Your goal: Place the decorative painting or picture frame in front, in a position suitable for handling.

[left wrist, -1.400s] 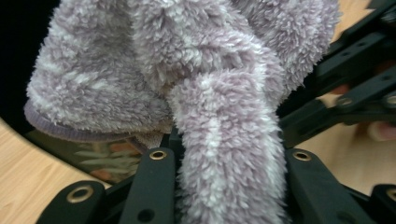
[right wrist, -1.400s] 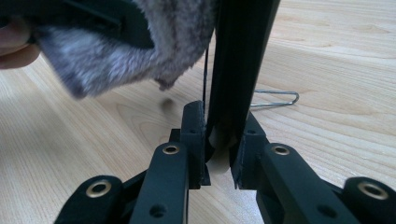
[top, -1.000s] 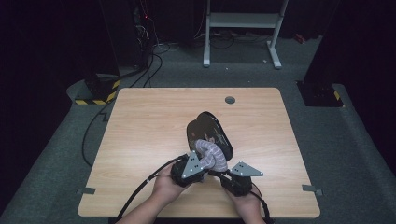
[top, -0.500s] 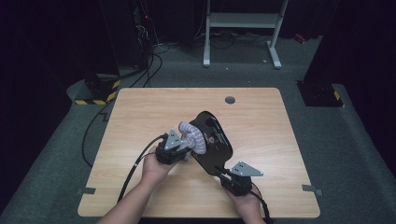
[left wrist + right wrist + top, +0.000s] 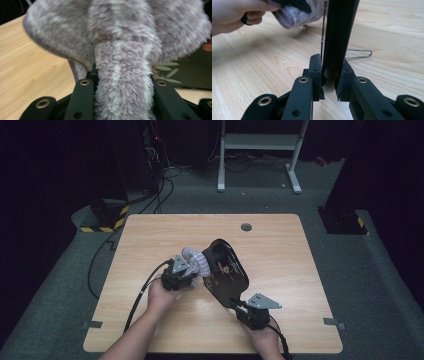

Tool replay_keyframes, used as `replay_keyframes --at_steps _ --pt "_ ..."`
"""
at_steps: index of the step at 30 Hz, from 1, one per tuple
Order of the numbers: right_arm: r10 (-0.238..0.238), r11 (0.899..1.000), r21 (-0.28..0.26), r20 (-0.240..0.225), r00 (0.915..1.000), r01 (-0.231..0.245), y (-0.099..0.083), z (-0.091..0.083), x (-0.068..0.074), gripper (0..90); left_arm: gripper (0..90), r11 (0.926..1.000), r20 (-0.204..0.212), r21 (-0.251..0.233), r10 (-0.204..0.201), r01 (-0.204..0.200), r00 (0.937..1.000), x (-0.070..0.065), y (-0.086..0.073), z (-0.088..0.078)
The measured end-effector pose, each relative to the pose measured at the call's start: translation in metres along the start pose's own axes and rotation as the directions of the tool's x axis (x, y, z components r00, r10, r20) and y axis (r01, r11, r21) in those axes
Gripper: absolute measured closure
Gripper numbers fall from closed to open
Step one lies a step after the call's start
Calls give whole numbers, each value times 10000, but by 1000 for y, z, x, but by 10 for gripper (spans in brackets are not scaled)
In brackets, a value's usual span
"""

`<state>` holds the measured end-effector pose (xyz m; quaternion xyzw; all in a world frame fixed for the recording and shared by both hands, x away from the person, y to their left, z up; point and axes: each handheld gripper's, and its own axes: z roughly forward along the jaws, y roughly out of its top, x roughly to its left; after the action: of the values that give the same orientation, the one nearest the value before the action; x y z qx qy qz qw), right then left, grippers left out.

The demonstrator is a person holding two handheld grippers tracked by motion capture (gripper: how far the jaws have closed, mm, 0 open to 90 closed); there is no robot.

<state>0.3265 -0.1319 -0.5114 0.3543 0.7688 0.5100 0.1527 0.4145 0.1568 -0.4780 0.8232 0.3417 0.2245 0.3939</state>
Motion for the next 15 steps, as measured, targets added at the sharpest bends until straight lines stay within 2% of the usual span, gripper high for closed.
replay_keyframes --at_steps 1,2,3,4,5,7,8,9,11,13,15 --pt "5 10000 17 0 10000 -5 0 0 0 778 676 10000 90 3 48 -48 9999 -4 0 0" --pt "-2 10000 29 4 10000 2 0 0 0 777 676 9997 308 10 235 -235 9992 -14 -1 -1" --pt "-2 10000 29 4 10000 2 0 0 0 777 676 9997 308 10 235 -235 9992 -14 -1 -1" --pt "-14 10000 42 11 10000 14 -1 0 0 777 676 9992 404 23 401 -402 9984 -20 -1 -1" --pt "-14 10000 44 20 10000 14 -1 0 0 777 676 9966 514 62 816 -820 9953 -34 -2 -2" --pt "15 10000 47 22 10000 -15 -1 0 0 778 676 9926 645 63 1209 -1215 9906 -47 -2 -3" --pt "18 10000 47 20 10000 -18 -1 0 0 778 676 9926 645 63 1209 -1215 9906 -47 -2 -3" --pt "23 10000 49 22 10000 -23 -1 0 0 778 676 9884 821 120 1501 -1515 9853 -58 -3 -4" --pt "23 10000 48 22 10000 -23 -1 0 0 778 676 9882 944 37 1523 -1533 9838 -63 -3 -4" --pt "21 10000 49 19 10000 -22 -1 0 0 778 676 9838 1138 7 1781 -1794 9774 -72 -4 -6" --pt "21 10000 46 16 10000 -21 -1 0 0 778 676 9846 1194 -61 1742 -1747 9774 -74 -5 -6"
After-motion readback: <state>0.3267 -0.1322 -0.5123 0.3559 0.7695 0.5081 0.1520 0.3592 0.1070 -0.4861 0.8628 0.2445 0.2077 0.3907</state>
